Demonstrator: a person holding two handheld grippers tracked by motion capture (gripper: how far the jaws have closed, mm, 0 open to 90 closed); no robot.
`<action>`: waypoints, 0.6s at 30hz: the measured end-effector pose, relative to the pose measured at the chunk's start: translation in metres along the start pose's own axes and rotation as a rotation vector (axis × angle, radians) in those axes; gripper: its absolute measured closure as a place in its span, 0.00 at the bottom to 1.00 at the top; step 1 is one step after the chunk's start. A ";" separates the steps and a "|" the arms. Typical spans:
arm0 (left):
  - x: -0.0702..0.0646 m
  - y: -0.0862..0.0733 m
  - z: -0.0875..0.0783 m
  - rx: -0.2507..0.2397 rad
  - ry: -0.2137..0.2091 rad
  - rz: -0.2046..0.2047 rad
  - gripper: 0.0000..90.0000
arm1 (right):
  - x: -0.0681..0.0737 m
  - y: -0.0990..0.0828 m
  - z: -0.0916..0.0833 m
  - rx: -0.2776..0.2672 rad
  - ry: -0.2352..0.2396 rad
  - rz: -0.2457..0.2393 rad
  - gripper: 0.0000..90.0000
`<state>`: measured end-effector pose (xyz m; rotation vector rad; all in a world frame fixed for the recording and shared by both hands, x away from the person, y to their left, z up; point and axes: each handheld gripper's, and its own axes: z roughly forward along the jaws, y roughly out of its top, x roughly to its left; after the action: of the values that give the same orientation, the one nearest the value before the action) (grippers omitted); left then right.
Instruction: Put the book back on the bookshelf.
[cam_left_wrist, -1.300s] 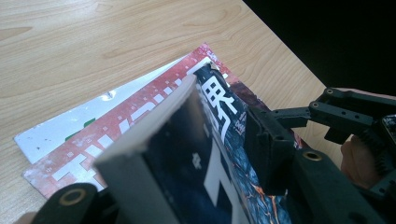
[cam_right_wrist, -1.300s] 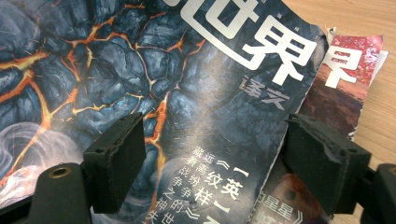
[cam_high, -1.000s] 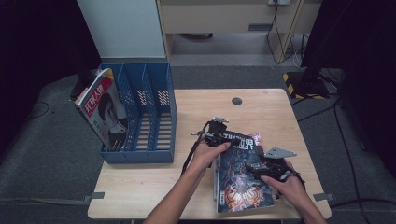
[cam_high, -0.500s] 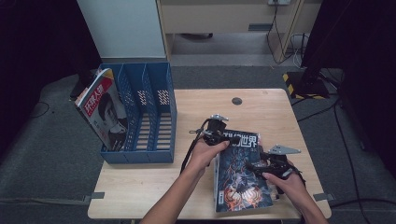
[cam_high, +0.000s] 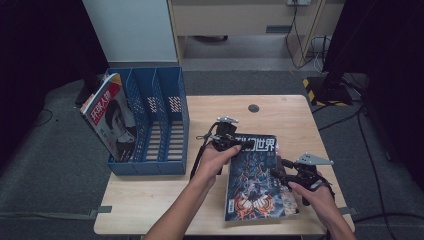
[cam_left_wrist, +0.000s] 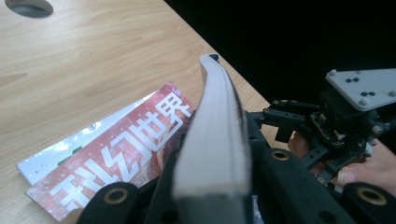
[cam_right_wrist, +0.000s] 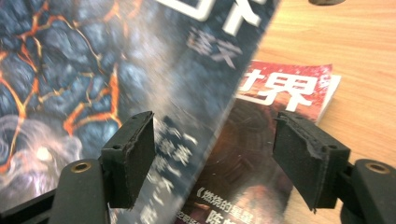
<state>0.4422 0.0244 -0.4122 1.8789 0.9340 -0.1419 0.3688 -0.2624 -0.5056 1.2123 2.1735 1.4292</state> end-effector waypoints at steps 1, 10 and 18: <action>0.001 0.001 -0.003 -0.008 0.003 0.001 0.90 | 0.000 0.000 -0.001 -0.005 -0.002 0.003 0.33; 0.005 0.008 -0.024 -0.054 0.022 0.022 0.91 | -0.008 0.000 -0.004 -0.017 -0.088 0.009 0.32; 0.007 0.012 -0.042 -0.090 0.051 0.046 0.91 | -0.022 -0.003 -0.010 -0.011 -0.209 0.024 0.32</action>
<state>0.4428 0.0600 -0.3853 1.8265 0.9161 -0.0240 0.3742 -0.2858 -0.5077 1.3240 2.0144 1.2596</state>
